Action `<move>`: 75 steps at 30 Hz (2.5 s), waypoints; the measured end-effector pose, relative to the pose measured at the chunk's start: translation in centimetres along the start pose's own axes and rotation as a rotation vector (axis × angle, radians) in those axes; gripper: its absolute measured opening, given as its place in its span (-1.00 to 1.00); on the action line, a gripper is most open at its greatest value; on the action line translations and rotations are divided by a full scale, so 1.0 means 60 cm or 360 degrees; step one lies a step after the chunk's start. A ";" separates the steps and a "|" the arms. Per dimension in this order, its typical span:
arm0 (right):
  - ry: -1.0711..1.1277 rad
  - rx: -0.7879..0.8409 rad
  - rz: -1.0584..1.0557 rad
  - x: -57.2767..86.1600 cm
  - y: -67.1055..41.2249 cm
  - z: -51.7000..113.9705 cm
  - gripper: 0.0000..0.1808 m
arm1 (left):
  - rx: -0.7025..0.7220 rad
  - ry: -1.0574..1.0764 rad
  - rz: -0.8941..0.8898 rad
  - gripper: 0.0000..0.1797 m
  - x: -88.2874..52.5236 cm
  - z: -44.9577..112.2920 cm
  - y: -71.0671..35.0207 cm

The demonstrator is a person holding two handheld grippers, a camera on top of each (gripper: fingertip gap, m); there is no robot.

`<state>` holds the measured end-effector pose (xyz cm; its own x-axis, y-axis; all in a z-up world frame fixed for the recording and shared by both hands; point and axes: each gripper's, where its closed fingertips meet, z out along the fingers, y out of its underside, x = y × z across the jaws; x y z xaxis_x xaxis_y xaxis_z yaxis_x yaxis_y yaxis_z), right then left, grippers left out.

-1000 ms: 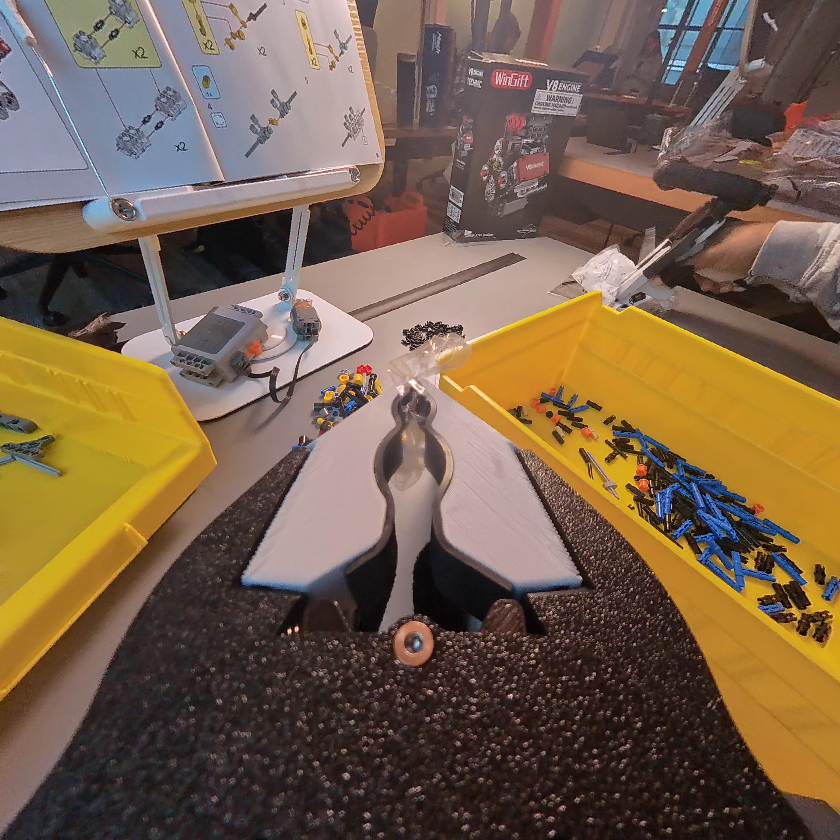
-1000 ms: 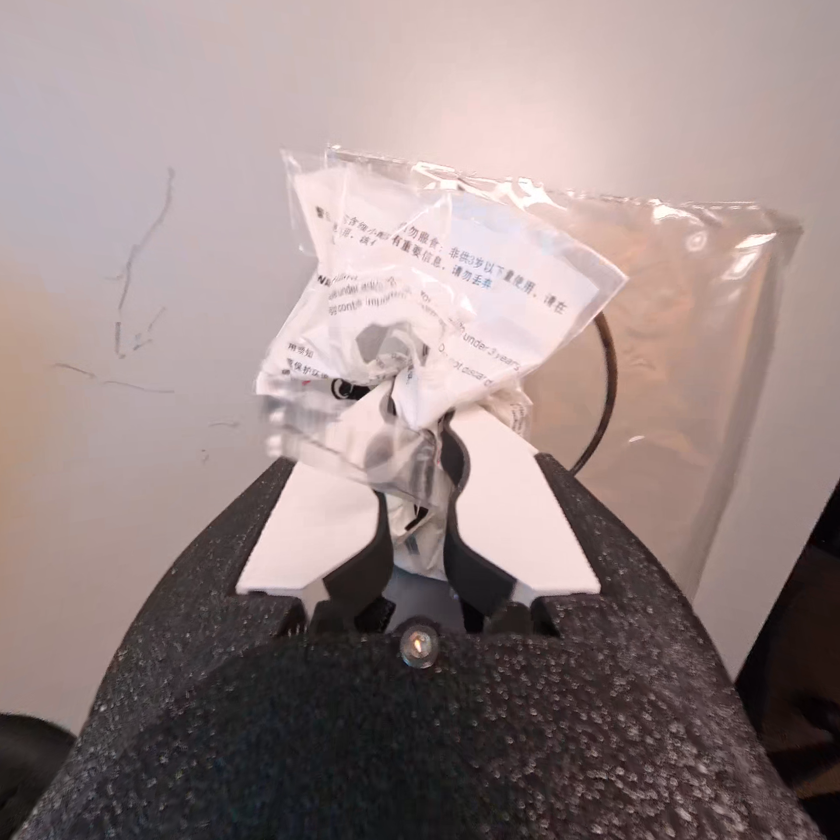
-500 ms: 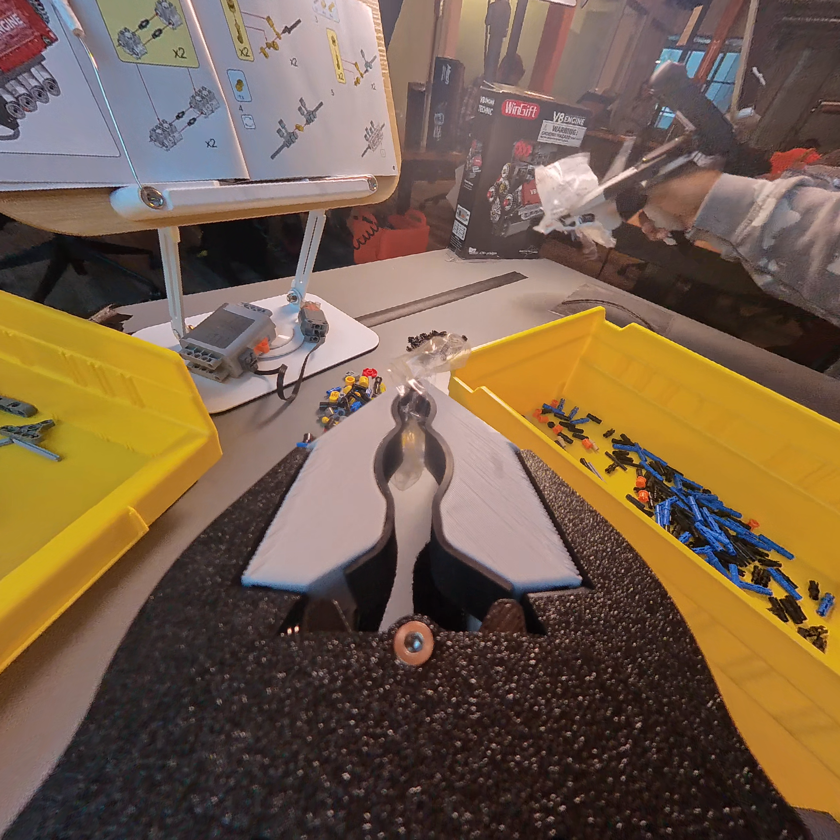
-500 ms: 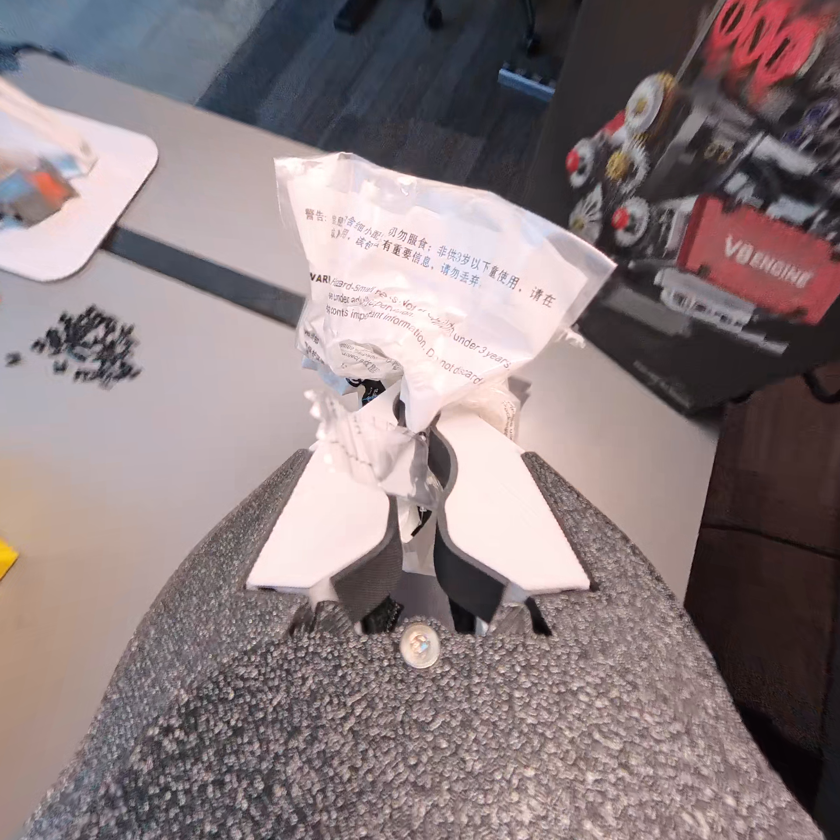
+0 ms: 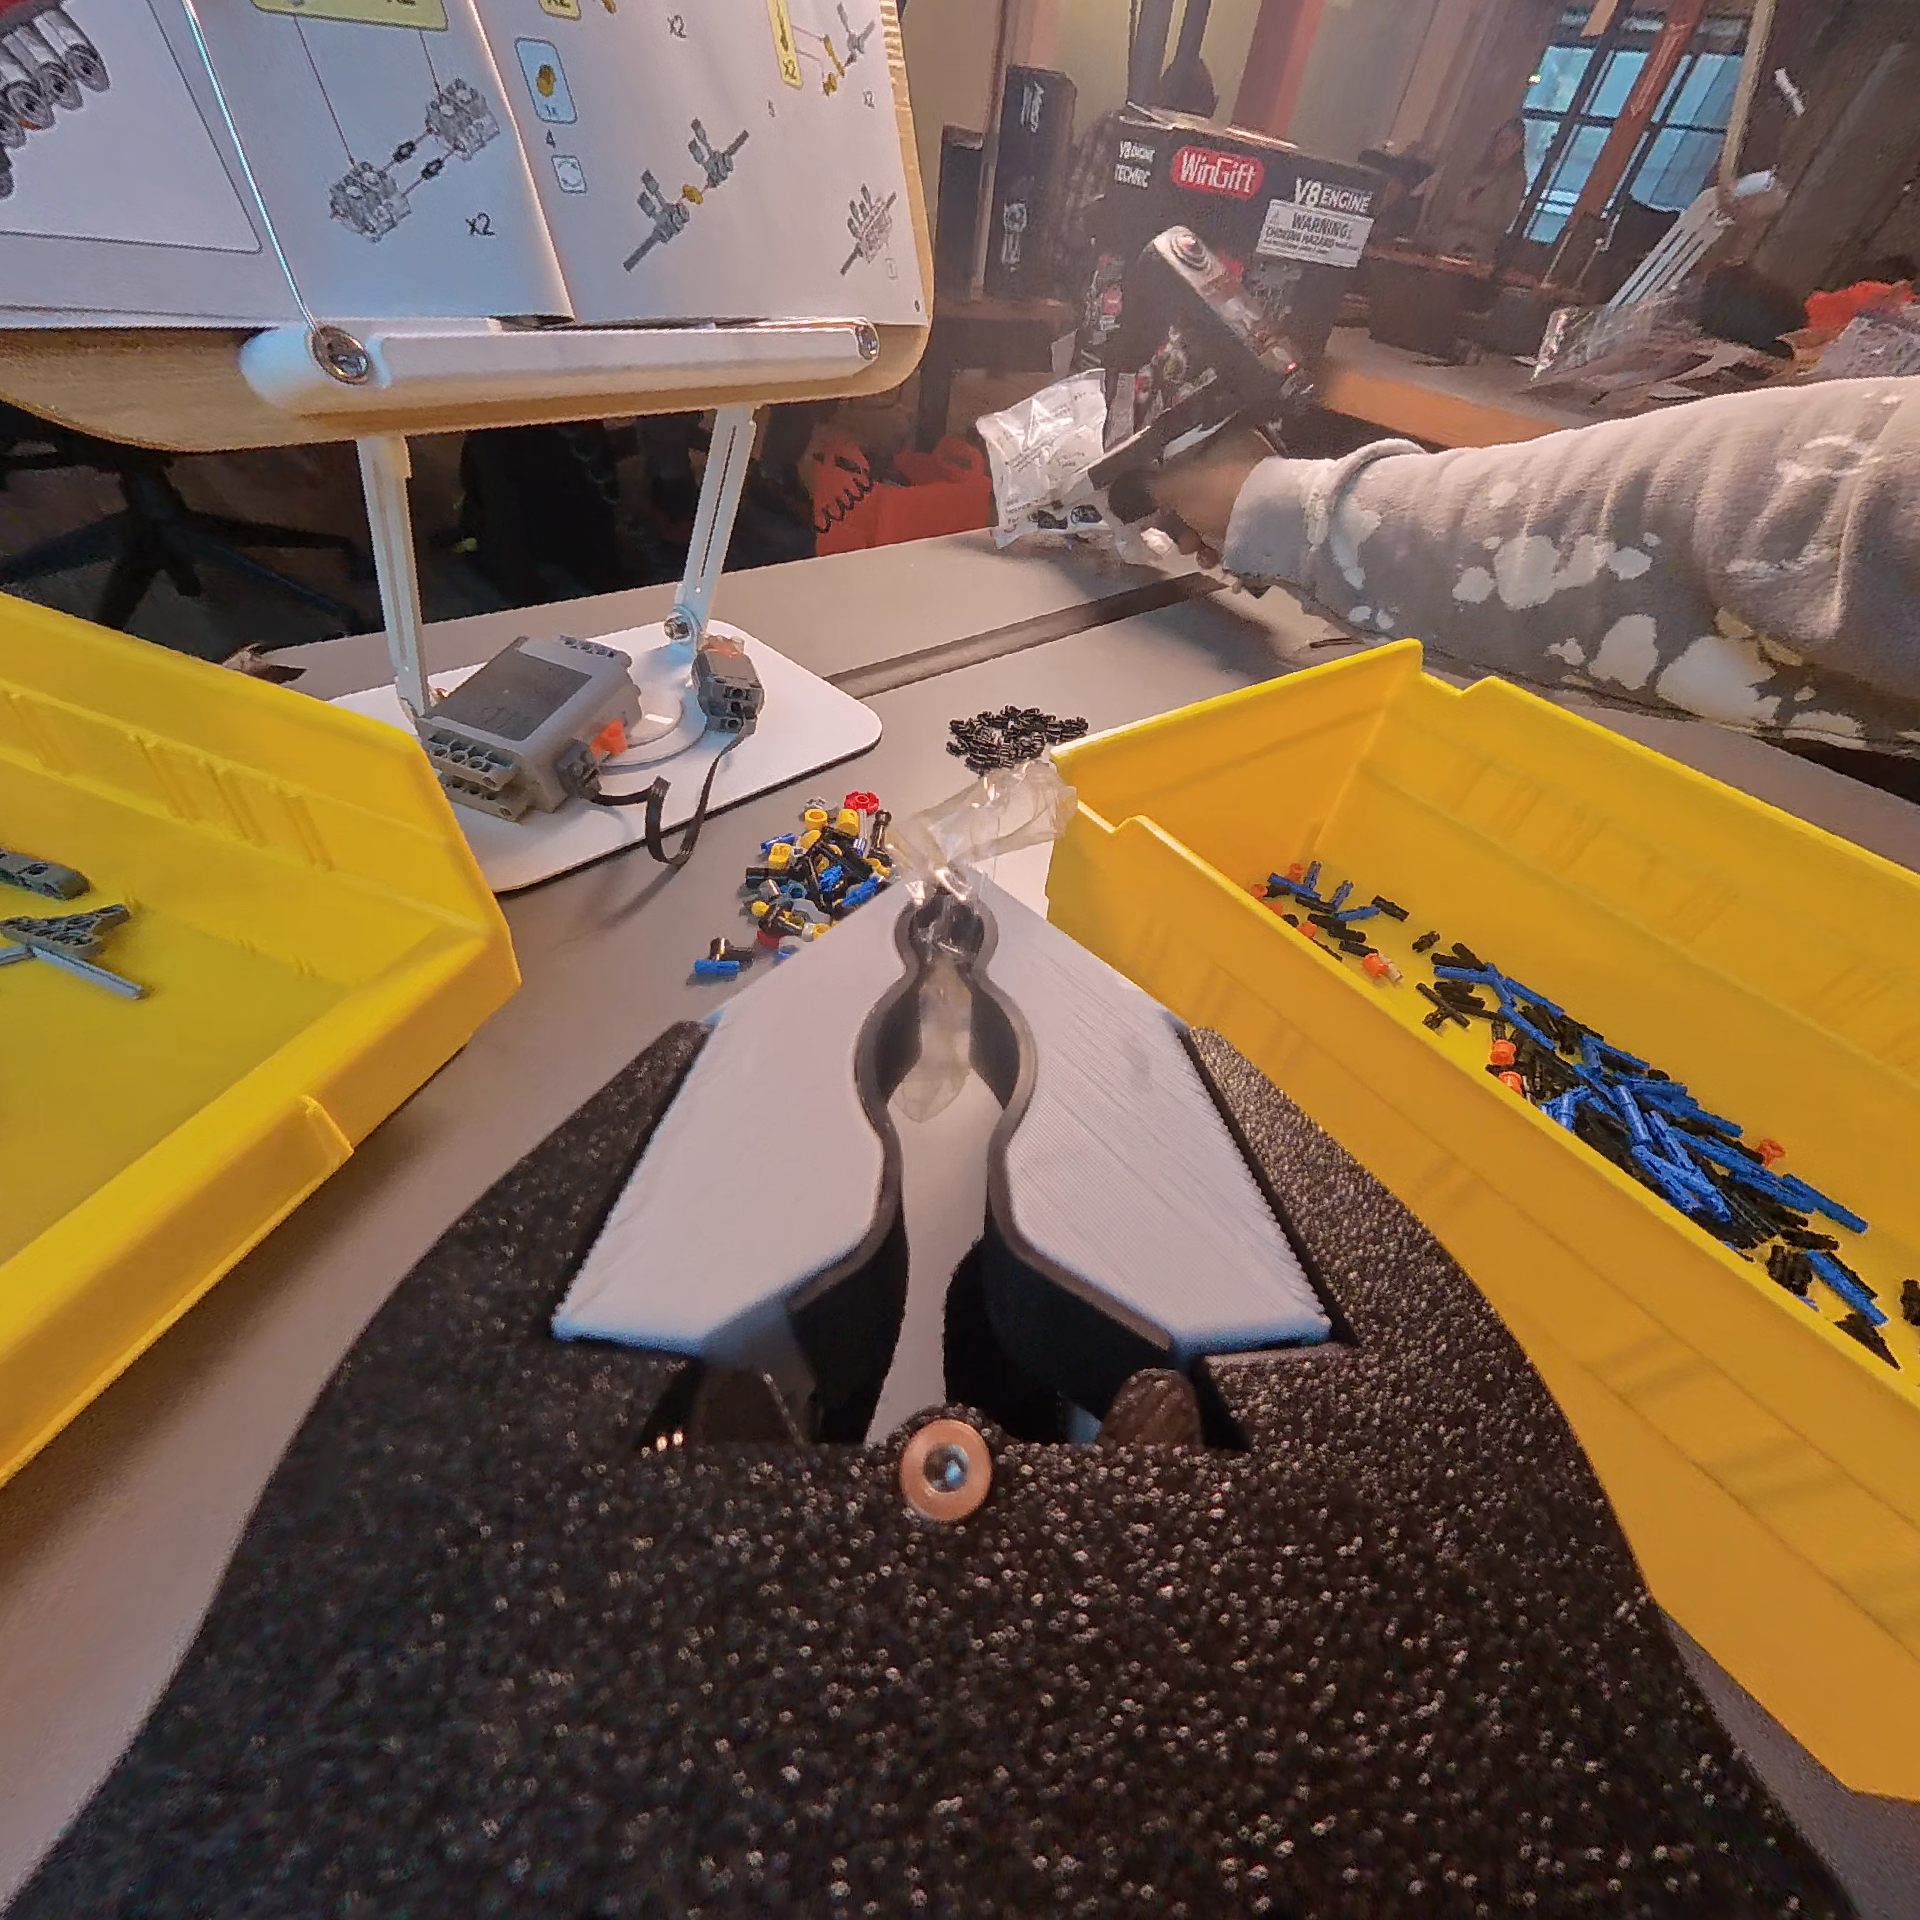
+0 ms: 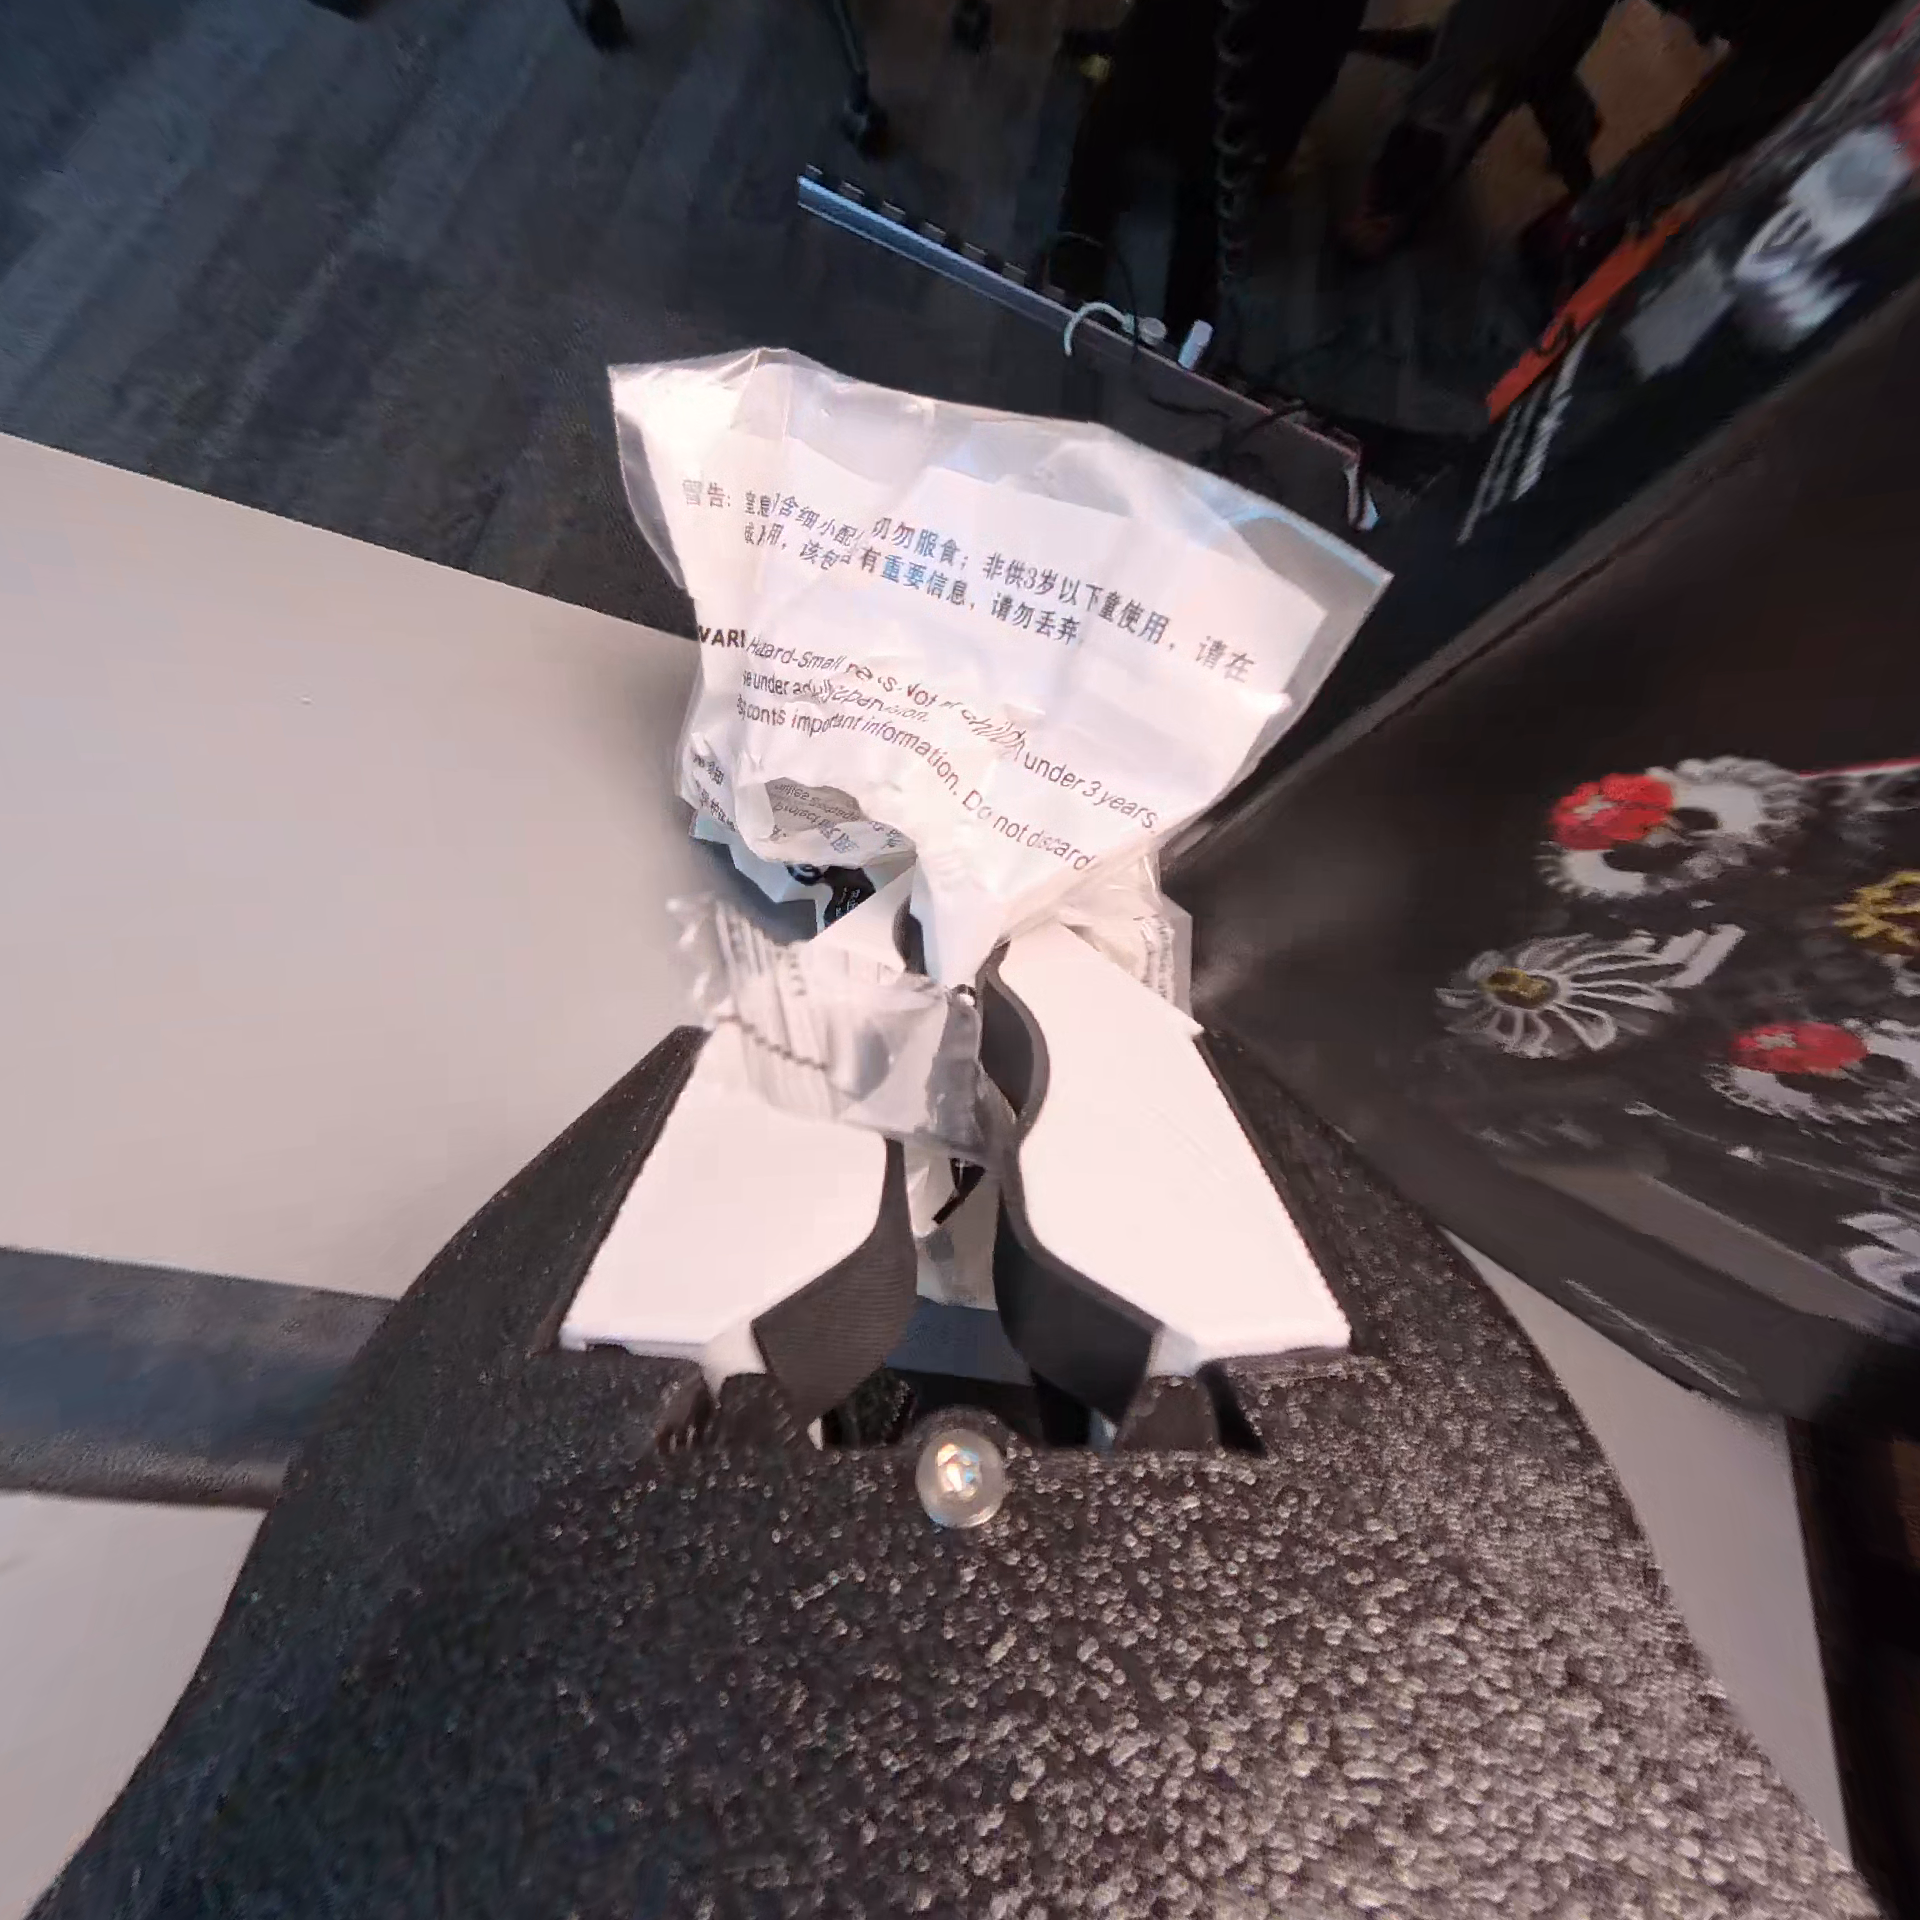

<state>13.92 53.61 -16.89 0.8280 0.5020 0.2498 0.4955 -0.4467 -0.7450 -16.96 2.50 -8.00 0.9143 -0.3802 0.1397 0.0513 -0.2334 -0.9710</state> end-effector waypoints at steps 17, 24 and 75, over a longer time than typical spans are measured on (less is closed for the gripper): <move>-0.0785 -0.0501 0.0185 -0.090 0.175 -0.162 -1.00 | -0.0022 0.0067 0.0030 -1.00 0.020 0.002 0.001; -0.1021 -0.0531 -0.0054 -0.182 0.224 -0.255 -1.00 | -0.0041 0.0080 0.0071 -1.00 0.032 0.007 0.003; -0.0960 -0.0375 -0.0180 -0.262 0.180 -0.279 -0.81 | 0.0023 0.0074 0.0138 -1.00 0.038 -0.014 -0.021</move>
<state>10.64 28.48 -18.48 0.5092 0.8518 -0.1229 0.6717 -0.4827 -0.5619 -15.29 1.19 -6.31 0.8960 -0.4395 0.0632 -0.0213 -0.1847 -0.9826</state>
